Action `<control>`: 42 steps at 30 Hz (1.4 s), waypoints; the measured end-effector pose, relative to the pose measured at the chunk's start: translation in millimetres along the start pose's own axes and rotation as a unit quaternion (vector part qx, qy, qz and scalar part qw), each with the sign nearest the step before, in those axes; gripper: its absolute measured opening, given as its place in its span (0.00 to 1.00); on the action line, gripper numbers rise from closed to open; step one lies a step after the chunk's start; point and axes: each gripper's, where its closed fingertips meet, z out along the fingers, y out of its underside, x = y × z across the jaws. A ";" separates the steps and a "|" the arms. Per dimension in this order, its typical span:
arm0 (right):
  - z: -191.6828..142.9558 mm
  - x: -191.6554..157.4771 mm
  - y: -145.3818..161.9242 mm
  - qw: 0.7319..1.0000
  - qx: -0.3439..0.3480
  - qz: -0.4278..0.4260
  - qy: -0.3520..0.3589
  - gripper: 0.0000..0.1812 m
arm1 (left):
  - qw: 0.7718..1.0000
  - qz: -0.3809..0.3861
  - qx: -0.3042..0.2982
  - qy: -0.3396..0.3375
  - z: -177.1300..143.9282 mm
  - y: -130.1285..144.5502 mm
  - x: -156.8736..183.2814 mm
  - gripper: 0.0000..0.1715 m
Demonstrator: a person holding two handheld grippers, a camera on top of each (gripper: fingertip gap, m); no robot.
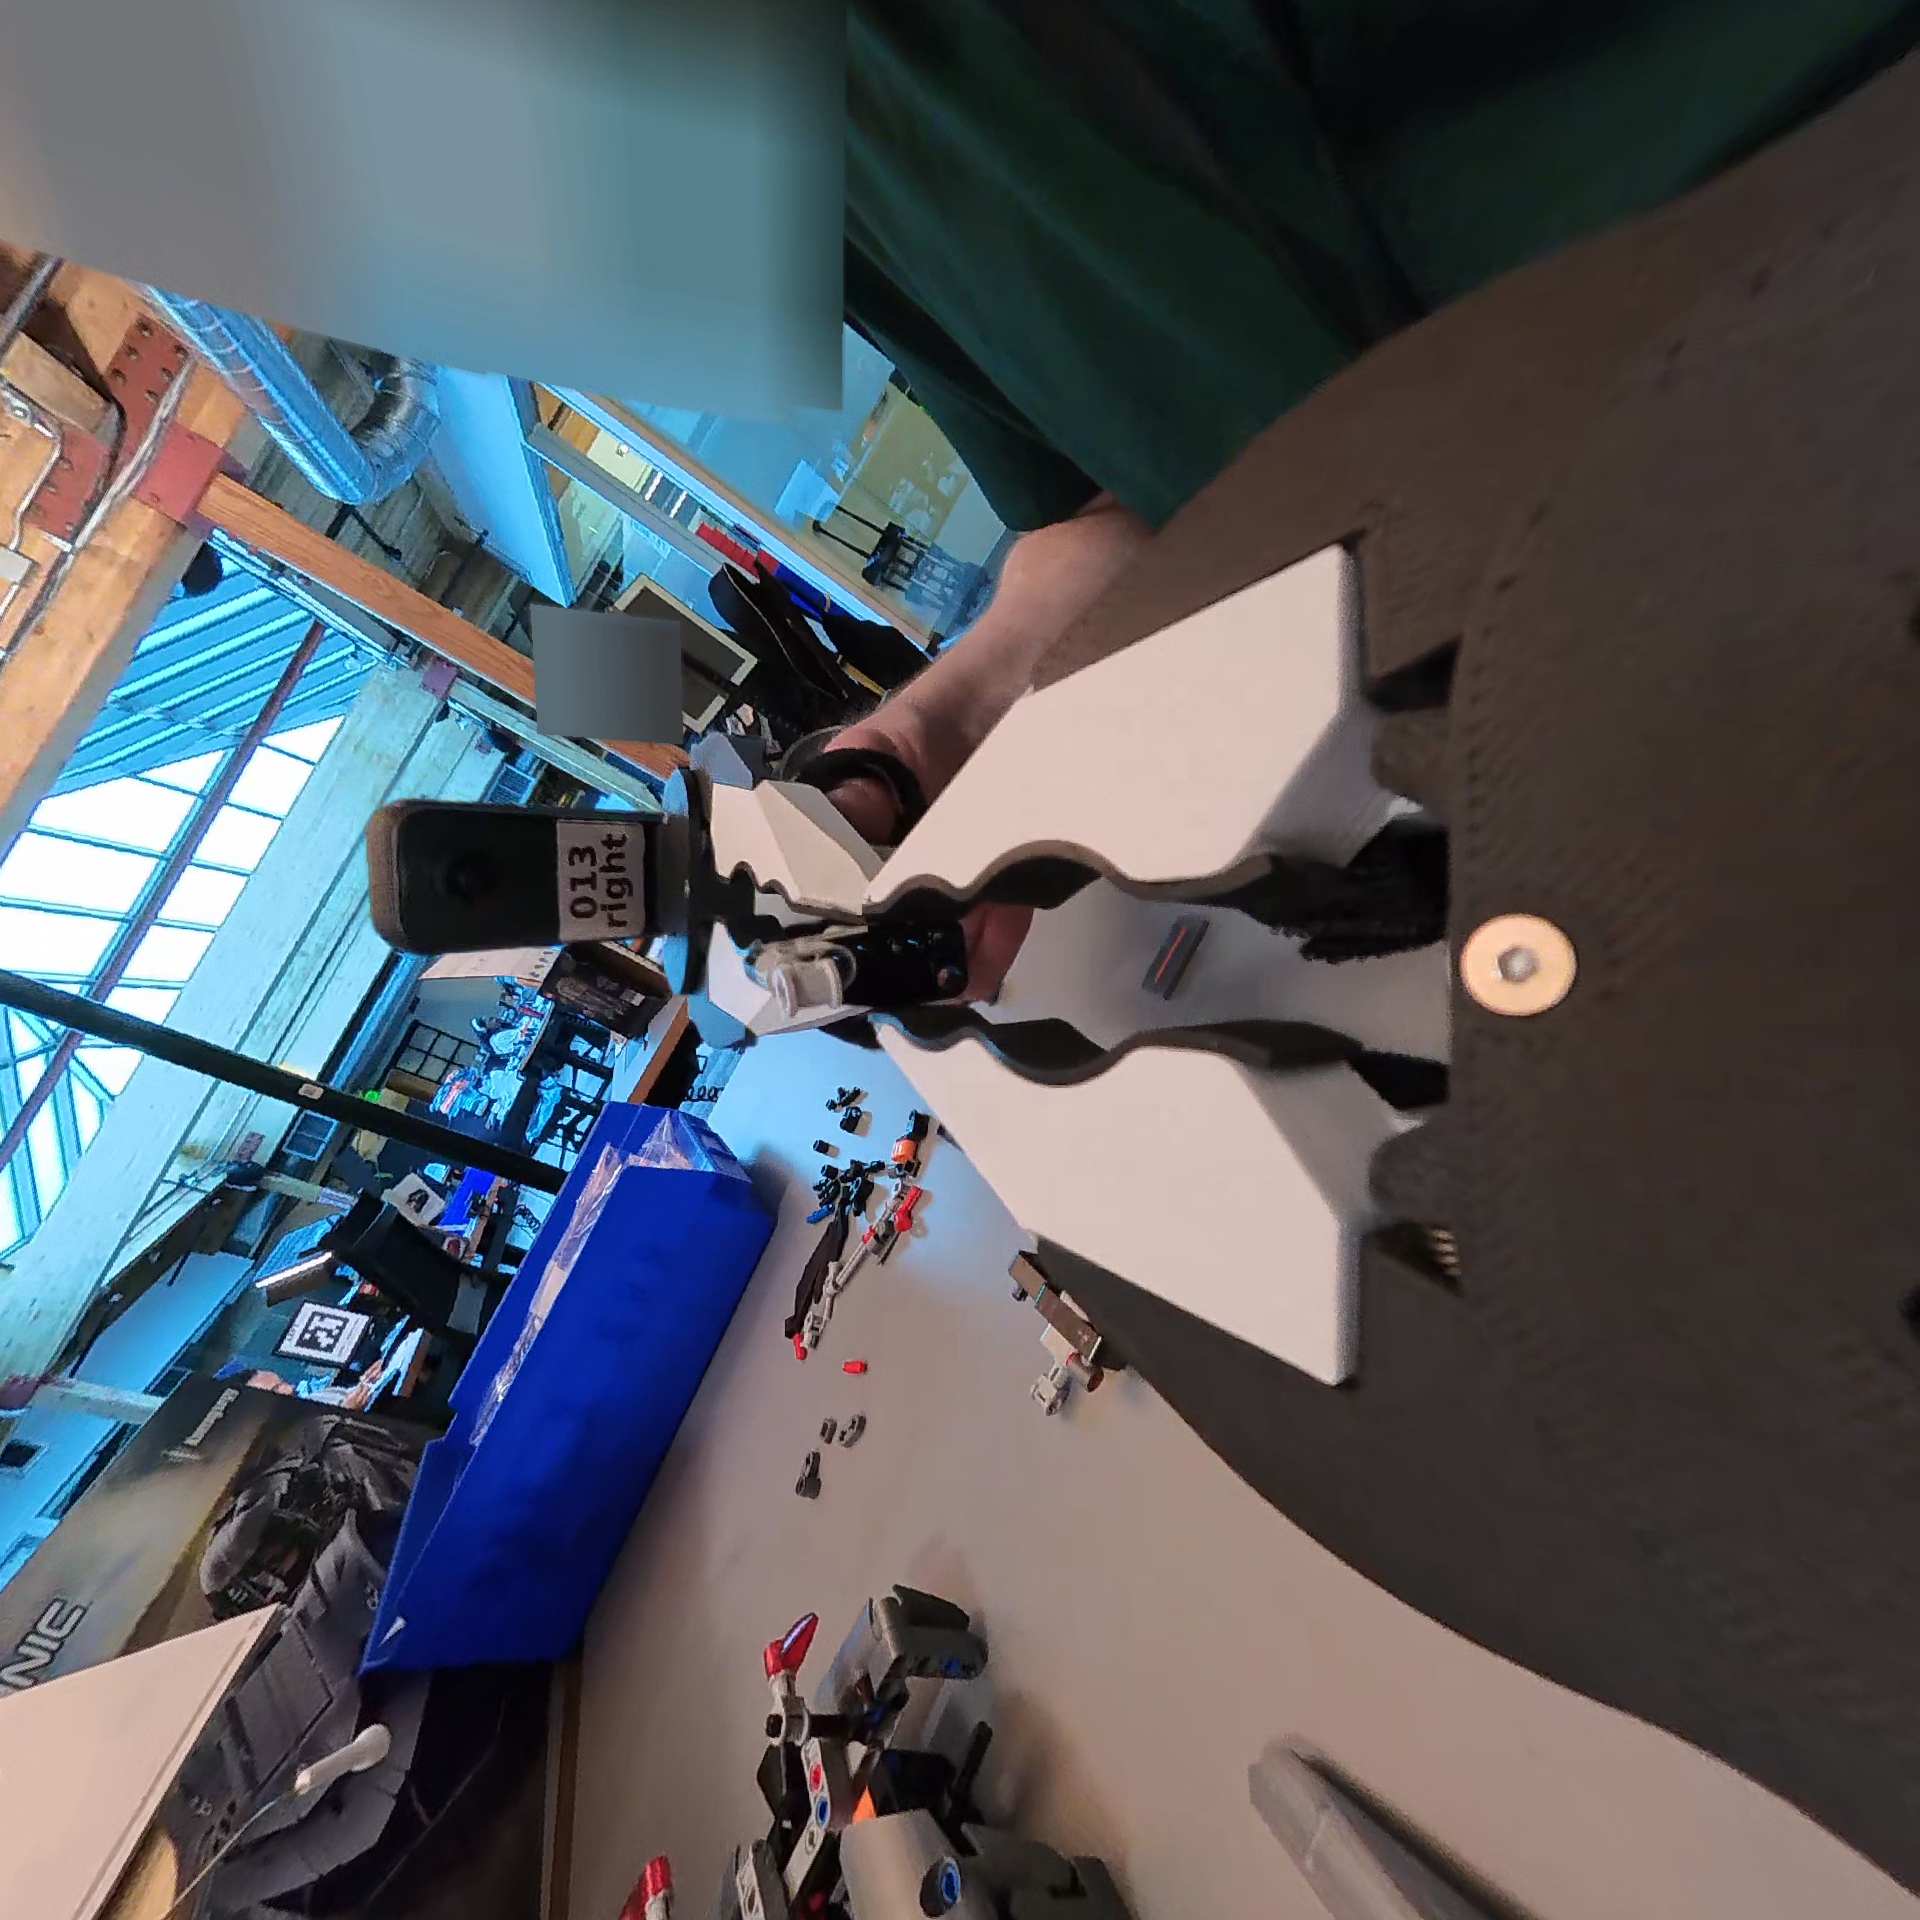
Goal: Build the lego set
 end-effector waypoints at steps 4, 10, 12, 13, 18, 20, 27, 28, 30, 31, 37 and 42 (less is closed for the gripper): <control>-3.2 -1.3 -7.3 1.000 0.017 -0.009 0.007 0.03 | 0.999 0.030 -0.031 -0.016 4.5 7.5 0.8 0.08; -5.4 -1.3 -6.4 1.000 0.013 -0.013 0.002 0.03 | 0.999 0.038 -0.028 -0.025 6.6 8.2 0.1 0.08; -6.4 -1.9 -5.7 1.000 0.012 -0.013 0.000 0.04 | 0.999 0.039 -0.021 -0.021 6.2 5.3 1.9 0.08; -6.4 -2.3 -5.3 1.000 0.012 -0.015 0.000 0.03 | 0.999 0.043 -0.020 -0.021 6.2 4.6 2.6 0.08; -6.4 -3.0 -5.4 1.000 0.014 -0.020 0.003 0.03 | 0.999 0.043 -0.020 -0.021 7.0 5.0 2.0 0.08; -6.7 -3.0 -3.8 1.000 0.010 -0.028 0.007 0.03 | 0.998 0.050 -0.024 -0.022 7.6 7.0 2.3 0.08; -7.3 -9.3 -4.7 0.998 0.009 -0.065 0.009 0.03 | 0.997 0.067 -0.022 -0.015 7.3 6.7 6.7 0.08; -7.9 -10.3 -5.4 0.997 0.008 -0.074 0.010 0.03 | 0.998 0.064 -0.020 -0.008 7.8 6.1 8.8 0.08; -8.6 -10.4 -6.9 0.995 0.006 -0.097 0.021 0.03 | 0.998 0.063 -0.019 -0.011 7.8 4.4 8.3 0.08; -8.8 -10.9 -7.2 0.993 0.002 -0.111 0.027 0.03 | 0.997 0.067 -0.019 -0.013 7.8 4.0 8.4 0.09; -14.1 -11.8 -13.8 0.984 -0.015 -0.167 0.056 0.03 | 0.998 0.060 -0.023 -0.009 7.4 3.0 8.5 0.11; -15.7 -11.9 -13.5 0.992 -0.013 -0.122 0.024 0.03 | 0.998 0.068 -0.009 -0.003 7.7 -3.6 13.1 0.12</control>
